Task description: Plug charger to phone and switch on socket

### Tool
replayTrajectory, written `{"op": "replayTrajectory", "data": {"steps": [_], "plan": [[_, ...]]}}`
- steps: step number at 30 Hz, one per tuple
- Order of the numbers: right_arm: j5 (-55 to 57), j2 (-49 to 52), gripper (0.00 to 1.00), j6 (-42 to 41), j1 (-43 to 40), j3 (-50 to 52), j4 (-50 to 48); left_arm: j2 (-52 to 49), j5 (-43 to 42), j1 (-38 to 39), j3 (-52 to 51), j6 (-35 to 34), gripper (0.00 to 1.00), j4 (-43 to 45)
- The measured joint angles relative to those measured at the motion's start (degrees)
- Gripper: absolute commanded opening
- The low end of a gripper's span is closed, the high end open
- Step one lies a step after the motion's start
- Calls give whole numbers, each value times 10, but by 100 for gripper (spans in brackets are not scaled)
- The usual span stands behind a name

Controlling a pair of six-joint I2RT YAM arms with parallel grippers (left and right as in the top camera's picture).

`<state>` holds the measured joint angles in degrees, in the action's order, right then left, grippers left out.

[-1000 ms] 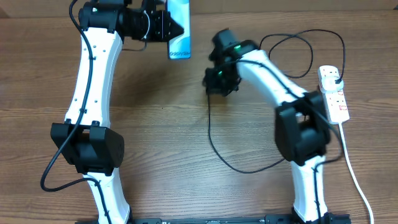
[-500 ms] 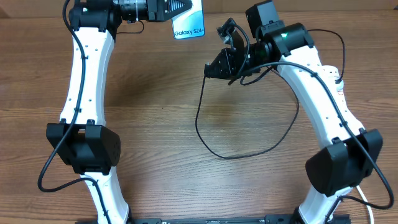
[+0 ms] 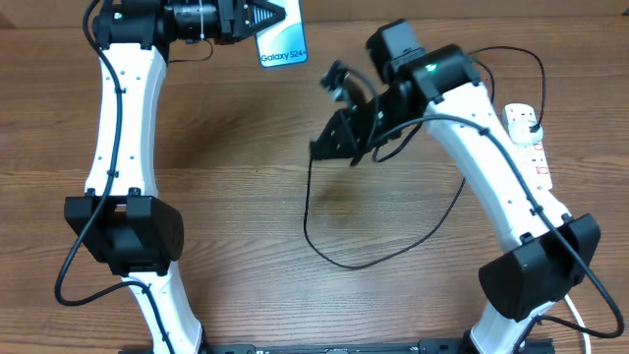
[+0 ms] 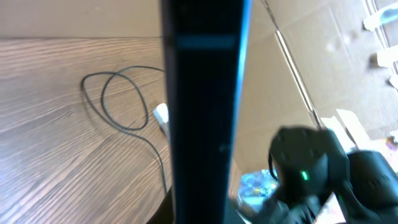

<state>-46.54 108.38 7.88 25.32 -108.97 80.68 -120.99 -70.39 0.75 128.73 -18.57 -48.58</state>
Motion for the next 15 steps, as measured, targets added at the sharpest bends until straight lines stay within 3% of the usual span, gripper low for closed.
{"op": "replayTrajectory", "data": {"steps": [8,15], "plan": [[0,-1,4,83,45,7,59,0,33,-5,0,44,4,-57],[72,-6,4,71,71,142,1,0,115,-13,0,63,4,-129]]}}
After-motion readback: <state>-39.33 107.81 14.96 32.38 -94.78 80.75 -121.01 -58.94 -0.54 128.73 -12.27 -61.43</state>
